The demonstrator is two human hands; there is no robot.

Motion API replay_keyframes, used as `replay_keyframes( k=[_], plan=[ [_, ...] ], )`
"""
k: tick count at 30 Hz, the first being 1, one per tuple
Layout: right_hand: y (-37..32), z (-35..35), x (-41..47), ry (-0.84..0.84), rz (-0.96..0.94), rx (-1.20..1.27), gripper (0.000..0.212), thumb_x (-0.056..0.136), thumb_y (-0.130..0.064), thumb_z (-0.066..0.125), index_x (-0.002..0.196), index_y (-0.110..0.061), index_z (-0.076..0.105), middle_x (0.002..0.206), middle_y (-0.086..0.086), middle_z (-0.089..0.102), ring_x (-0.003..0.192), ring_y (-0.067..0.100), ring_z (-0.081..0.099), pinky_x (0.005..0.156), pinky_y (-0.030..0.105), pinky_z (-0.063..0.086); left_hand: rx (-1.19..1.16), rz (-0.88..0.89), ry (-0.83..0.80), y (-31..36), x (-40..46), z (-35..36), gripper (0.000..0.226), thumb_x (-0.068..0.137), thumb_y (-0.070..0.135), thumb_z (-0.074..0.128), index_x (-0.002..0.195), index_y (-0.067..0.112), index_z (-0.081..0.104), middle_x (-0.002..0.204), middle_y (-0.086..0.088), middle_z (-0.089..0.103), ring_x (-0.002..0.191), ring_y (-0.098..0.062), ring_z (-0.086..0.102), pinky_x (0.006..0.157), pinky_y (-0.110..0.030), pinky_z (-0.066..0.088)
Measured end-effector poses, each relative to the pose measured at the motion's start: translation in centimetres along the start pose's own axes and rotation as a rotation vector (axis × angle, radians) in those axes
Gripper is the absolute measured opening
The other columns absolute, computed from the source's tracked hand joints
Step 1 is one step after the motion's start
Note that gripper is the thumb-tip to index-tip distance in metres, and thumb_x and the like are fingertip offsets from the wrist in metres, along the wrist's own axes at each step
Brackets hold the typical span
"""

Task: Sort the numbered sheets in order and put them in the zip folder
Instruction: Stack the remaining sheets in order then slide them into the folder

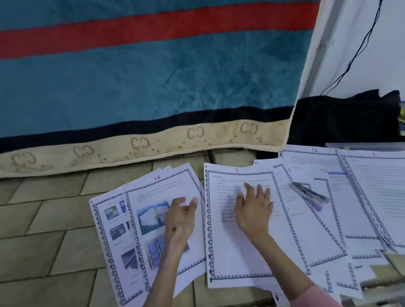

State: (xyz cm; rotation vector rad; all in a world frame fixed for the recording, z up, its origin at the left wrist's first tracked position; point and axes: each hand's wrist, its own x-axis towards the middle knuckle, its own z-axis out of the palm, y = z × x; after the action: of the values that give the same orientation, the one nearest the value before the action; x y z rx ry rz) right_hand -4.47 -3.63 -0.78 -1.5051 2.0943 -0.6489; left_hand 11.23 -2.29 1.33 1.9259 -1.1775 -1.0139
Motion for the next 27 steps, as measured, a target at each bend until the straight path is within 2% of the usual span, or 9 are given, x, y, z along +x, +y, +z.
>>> replay_keyframes(
  k=[2, 5, 8, 12, 16, 19, 21, 24, 27],
  plan=[
    [1.6, -1.4, 0.7, -0.081, 0.069, 0.171, 0.050, 0.101, -0.034, 0.029, 0.144, -0.008, 0.030, 0.152, 0.015, 0.029, 0.144, 0.032, 0.015, 0.116, 0.044, 0.017, 0.067, -0.006, -0.099, 0.9, -0.8, 3.3, 0.053, 0.089, 0.036, 0.058, 0.130, 0.006, 0.043, 0.120, -0.010, 0.064, 0.113, -0.028, 0.058, 0.089, -0.025, 0.045],
    [2.7, -3.2, 1.1, -0.129, 0.012, 0.312, 0.044, 0.101, -0.023, 0.034, 0.141, -0.006, 0.036, 0.146, 0.014, 0.040, 0.137, 0.030, 0.034, 0.110, 0.034, 0.028, 0.097, 0.037, -0.059, 1.9, -1.0, 4.7, 0.036, 0.087, 0.012, 0.063, 0.120, 0.003, 0.053, 0.122, -0.011, 0.063, 0.106, -0.023, 0.060, 0.074, -0.016, 0.039],
    [4.2, -5.6, 2.4, 0.033, -0.022, 0.163, 0.040, 0.094, 0.001, 0.037, 0.132, -0.005, 0.050, 0.133, 0.016, 0.054, 0.117, 0.031, 0.053, 0.089, 0.022, 0.038, 0.178, 0.045, 0.038, 2.2, 0.2, 1.5, 0.027, 0.086, 0.012, 0.063, 0.110, 0.000, 0.062, 0.114, -0.013, 0.066, 0.101, -0.027, 0.062, 0.073, -0.021, 0.042],
    [7.6, -7.6, 4.8, 0.115, 0.081, -0.335, 0.047, 0.091, -0.008, 0.042, 0.138, -0.012, 0.041, 0.144, 0.013, 0.040, 0.134, 0.031, 0.030, 0.109, 0.044, 0.026, 0.211, -0.034, 0.243, 0.4, 1.6, -4.4, 0.026, 0.085, 0.014, 0.065, 0.102, -0.007, 0.065, 0.101, -0.018, 0.066, 0.086, -0.027, 0.058, 0.054, -0.018, 0.041],
    [9.0, -8.3, 5.6, 0.066, 0.114, -0.435, 0.046, 0.092, -0.006, 0.040, 0.137, -0.016, 0.041, 0.137, 0.013, 0.045, 0.130, 0.031, 0.036, 0.109, 0.046, 0.025, 0.129, -0.176, 0.278, -0.4, 1.4, -5.7, 0.033, 0.091, 0.006, 0.057, 0.118, -0.011, 0.055, 0.126, -0.023, 0.055, 0.116, -0.039, 0.050, 0.076, -0.028, 0.035],
    [9.7, -8.7, 6.1, 0.096, 0.072, -0.435, 0.048, 0.090, 0.000, 0.041, 0.134, -0.017, 0.047, 0.129, 0.011, 0.051, 0.123, 0.028, 0.041, 0.102, 0.044, 0.031, 0.319, -0.227, 0.386, 0.0, 1.5, -5.0, 0.037, 0.087, 0.005, 0.061, 0.118, -0.012, 0.052, 0.125, -0.032, 0.052, 0.118, -0.044, 0.047, 0.092, -0.045, 0.041],
    [10.4, -9.5, 6.5, 0.142, 0.090, -0.410, 0.049, 0.090, 0.001, 0.042, 0.135, -0.019, 0.045, 0.129, 0.011, 0.050, 0.123, 0.029, 0.041, 0.099, 0.044, 0.032, 0.436, -0.146, 0.484, 0.6, 1.3, -3.3, 0.044, 0.086, 0.007, 0.062, 0.124, -0.007, 0.045, 0.127, -0.031, 0.046, 0.118, -0.045, 0.042, 0.093, -0.051, 0.040],
    [11.8, -11.4, 6.9, 0.189, 0.181, -0.446, 0.050, 0.090, -0.003, 0.043, 0.138, -0.017, 0.039, 0.135, 0.013, 0.046, 0.128, 0.030, 0.036, 0.102, 0.046, 0.029, 0.261, 0.066, 0.280, 3.4, -0.4, 1.8, 0.039, 0.090, 0.015, 0.059, 0.124, 0.000, 0.048, 0.105, -0.018, 0.060, 0.095, -0.026, 0.056, 0.082, -0.034, 0.047],
    [13.3, -12.5, 7.1, 0.189, 0.249, -0.466, 0.050, 0.090, -0.002, 0.042, 0.139, -0.014, 0.039, 0.138, 0.016, 0.043, 0.131, 0.032, 0.033, 0.104, 0.049, 0.028, 0.168, 0.052, -0.043, 5.9, -1.9, 7.5, 0.036, 0.092, 0.034, 0.055, 0.105, 0.001, 0.054, 0.089, -0.007, 0.062, 0.075, -0.016, 0.058, 0.076, -0.031, 0.049]
  ],
)
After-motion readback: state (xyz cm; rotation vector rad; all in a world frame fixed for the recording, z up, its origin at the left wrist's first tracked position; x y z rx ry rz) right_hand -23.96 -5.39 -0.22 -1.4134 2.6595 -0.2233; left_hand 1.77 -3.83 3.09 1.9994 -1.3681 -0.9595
